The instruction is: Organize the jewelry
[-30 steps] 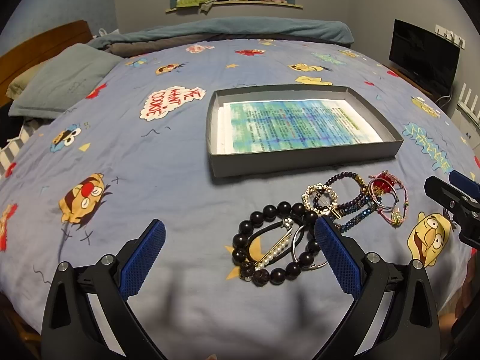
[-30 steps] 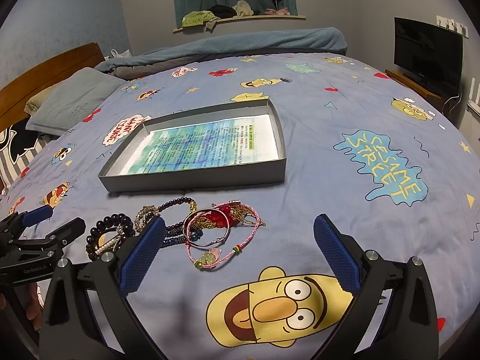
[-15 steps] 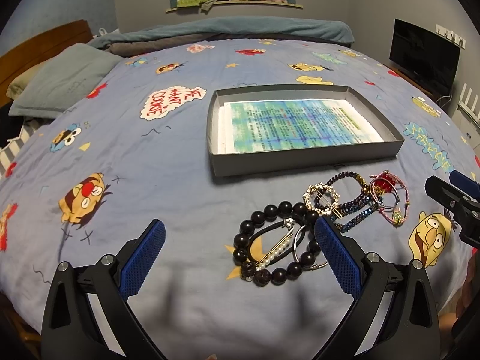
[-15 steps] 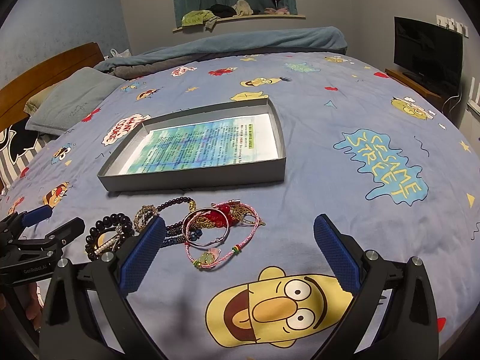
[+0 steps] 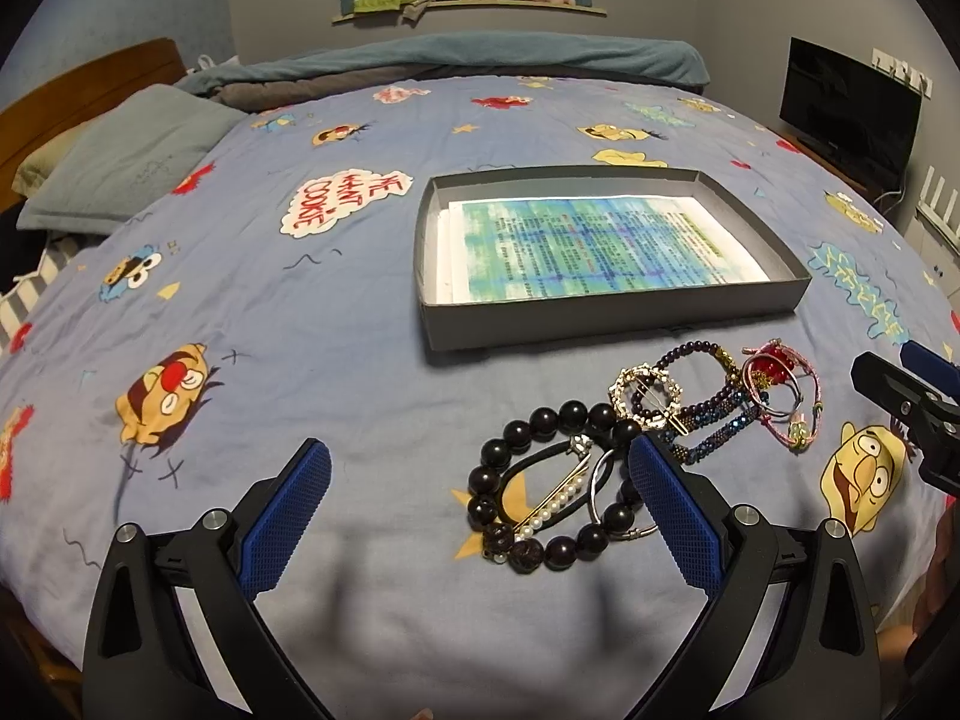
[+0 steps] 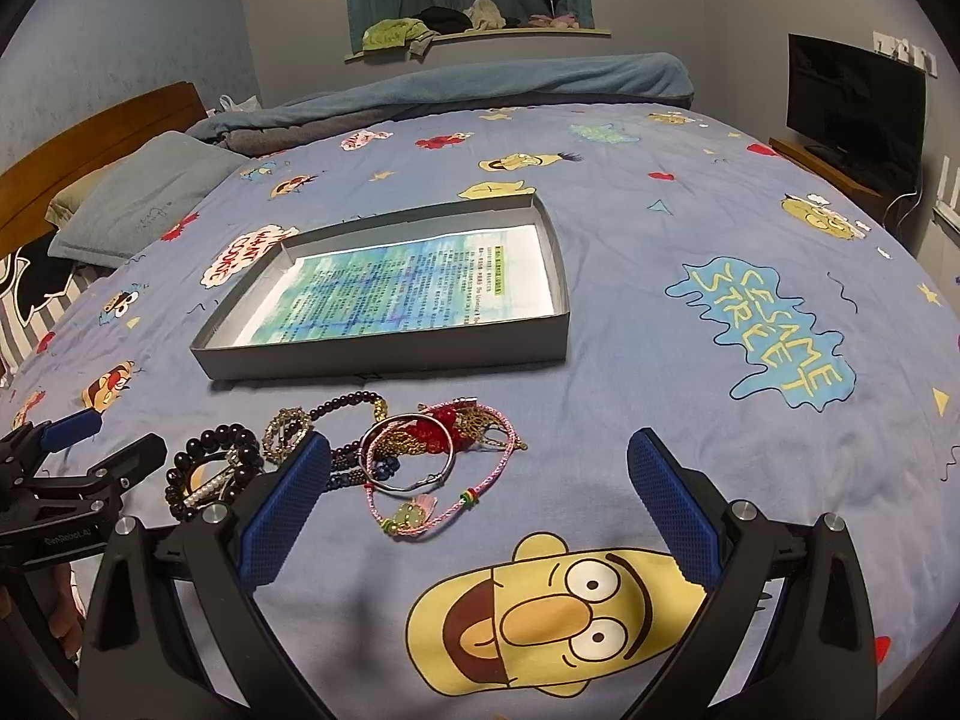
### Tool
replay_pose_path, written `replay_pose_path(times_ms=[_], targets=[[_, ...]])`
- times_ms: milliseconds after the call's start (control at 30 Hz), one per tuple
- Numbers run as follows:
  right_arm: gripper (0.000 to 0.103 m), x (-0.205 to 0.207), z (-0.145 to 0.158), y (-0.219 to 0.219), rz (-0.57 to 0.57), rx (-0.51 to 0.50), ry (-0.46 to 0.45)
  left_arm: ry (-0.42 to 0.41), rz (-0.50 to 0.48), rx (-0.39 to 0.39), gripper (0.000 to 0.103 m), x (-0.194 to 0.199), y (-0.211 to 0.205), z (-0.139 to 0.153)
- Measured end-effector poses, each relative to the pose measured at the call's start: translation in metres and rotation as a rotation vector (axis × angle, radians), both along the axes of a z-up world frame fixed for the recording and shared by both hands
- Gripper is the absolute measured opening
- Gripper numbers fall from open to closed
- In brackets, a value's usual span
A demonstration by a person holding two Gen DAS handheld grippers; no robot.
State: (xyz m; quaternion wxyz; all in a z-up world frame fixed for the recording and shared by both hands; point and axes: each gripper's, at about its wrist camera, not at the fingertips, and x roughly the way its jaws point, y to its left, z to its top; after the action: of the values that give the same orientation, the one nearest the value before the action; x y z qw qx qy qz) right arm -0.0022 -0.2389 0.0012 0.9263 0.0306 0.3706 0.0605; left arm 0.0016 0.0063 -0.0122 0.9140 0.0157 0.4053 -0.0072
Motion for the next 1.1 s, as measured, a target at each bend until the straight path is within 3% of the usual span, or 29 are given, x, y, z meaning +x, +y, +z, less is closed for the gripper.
replay_pose_path(times_ms=[167, 367, 533, 733, 800, 1000, 1100], targets=[[0.098, 0.005, -0.007, 0.0, -0.002, -0.036, 0.0, 0.007, -0.002, -0.018, 0.099, 0.006, 0.004, -0.009], [0.098, 0.013, -0.021, 0.003, 0.027, -0.142, -0.029, -0.042, -0.016, -0.001, 0.099, 0.014, 0.006, -0.02], [0.098, 0.023, -0.034, -0.001, 0.067, -0.109, 0.015, -0.062, -0.049, 0.051, 0.099, 0.022, 0.005, -0.032], [0.097, 0.026, -0.036, -0.011, 0.07, -0.058, 0.019, -0.055, -0.109, -0.097, 0.099, 0.025, 0.02, -0.034], [0.097, 0.026, -0.036, -0.013, 0.066, -0.056, 0.021, -0.057, -0.121, -0.11, 0.099, 0.025, 0.024, -0.035], [0.075, 0.03, -0.042, -0.017, 0.085, -0.001, 0.058, -0.071, -0.205, -0.069, 0.093, 0.018, 0.014, -0.037], [0.056, 0.031, -0.043, -0.012, 0.099, -0.007, 0.062, -0.041, -0.215, -0.059, 0.065, 0.02, 0.013, -0.043]])
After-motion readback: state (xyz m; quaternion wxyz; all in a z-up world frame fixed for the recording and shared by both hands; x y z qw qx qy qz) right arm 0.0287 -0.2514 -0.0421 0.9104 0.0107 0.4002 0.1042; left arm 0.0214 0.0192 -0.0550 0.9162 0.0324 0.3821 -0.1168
